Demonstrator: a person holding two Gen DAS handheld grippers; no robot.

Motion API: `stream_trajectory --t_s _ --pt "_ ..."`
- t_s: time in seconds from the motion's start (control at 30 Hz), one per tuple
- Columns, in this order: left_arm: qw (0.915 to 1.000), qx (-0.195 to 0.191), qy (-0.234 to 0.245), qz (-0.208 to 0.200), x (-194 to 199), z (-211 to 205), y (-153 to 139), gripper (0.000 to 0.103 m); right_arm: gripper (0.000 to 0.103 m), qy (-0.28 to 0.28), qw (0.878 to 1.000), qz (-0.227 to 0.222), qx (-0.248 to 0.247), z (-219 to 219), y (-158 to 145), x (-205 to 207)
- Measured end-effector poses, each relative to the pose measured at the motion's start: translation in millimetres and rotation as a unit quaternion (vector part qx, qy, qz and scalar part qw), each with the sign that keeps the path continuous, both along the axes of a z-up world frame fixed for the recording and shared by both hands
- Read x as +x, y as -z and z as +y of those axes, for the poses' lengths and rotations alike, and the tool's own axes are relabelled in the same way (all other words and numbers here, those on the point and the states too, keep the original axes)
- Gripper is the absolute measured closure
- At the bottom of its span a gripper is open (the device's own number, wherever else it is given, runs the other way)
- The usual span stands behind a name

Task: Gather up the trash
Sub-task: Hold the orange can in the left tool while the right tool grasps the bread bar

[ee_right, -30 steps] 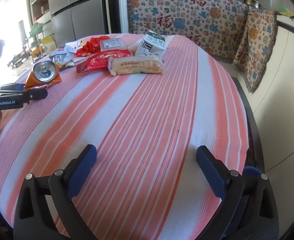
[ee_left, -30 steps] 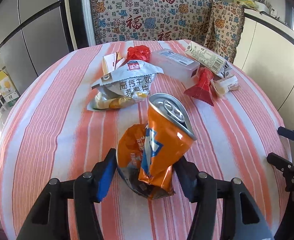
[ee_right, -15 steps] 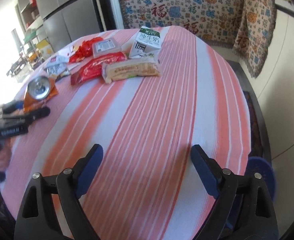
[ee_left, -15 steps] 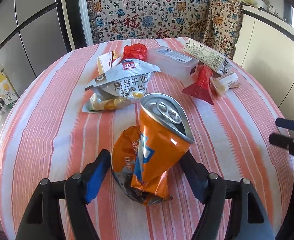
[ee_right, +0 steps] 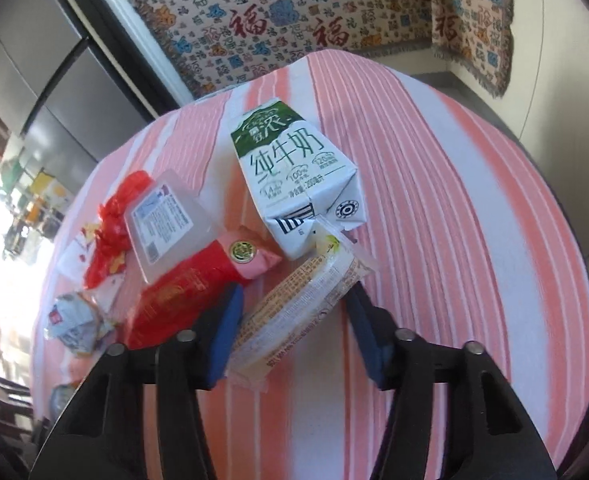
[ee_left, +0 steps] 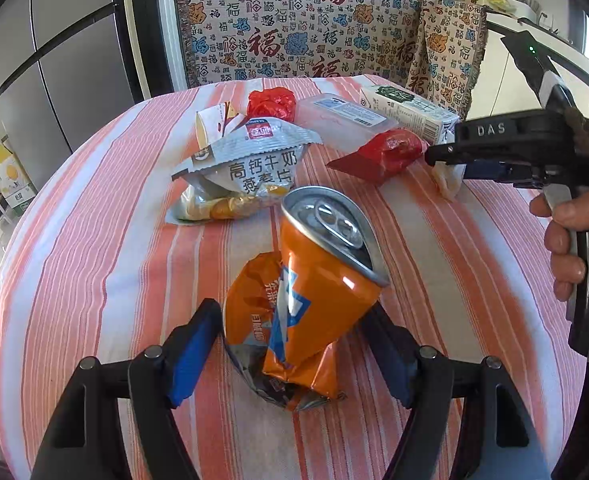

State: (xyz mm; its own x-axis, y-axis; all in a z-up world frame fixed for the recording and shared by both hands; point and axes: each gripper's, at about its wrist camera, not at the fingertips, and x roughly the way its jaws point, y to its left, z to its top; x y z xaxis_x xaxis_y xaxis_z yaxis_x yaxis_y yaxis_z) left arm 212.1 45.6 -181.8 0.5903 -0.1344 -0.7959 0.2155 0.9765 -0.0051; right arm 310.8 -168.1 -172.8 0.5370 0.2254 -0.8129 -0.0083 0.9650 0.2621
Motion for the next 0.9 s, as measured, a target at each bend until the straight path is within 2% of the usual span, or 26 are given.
stream_trajectory --t_s 0.13,0.27,0.33,0.4,0.47,0.5,0.53,0.63,0.73,0.9 --pt "1.0000 0.000 0.000 0.000 0 0 0 0.028 0.074 -0.089 0.995 -0.006 -0.043 0 -7 -24" --pt "1.0000 0.001 0.000 0.000 0 0 0 0.028 0.076 -0.186 0.975 -0.012 -0.118 0 -13 -62" --pt "1.0000 0.000 0.000 0.000 0 0 0 0.028 0.076 -0.199 0.973 -0.007 -0.115 -8 -13 -79" --pt "1.0000 -0.002 0.001 0.000 0 0 0 0.028 0.074 -0.190 0.976 -0.011 -0.107 -18 -11 -88" --pt "1.0000 -0.009 0.004 0.001 -1 2 -1 0.028 0.057 -0.174 0.981 -0.014 -0.089 -25 -7 -98" --pt "0.9999 -0.009 0.008 0.002 -4 5 -1 0.028 0.040 -0.165 0.983 -0.015 -0.076 -27 -3 -104" --pt "0.9999 -0.006 0.012 0.002 -7 6 -2 0.028 0.029 -0.158 0.985 -0.018 -0.066 -29 0 -110" --pt "0.9998 -0.005 0.018 0.003 -20 19 -3 0.028 0.017 -0.151 0.985 -0.045 -0.076 -19 6 -125" --pt "0.9998 -0.004 0.017 0.003 -30 32 -4 0.028 0.011 -0.155 0.980 -0.062 -0.106 -3 11 -133" --pt "0.9996 0.006 0.027 0.000 -37 32 -2 0.026 0.005 -0.145 0.980 -0.075 -0.110 4 14 -133"
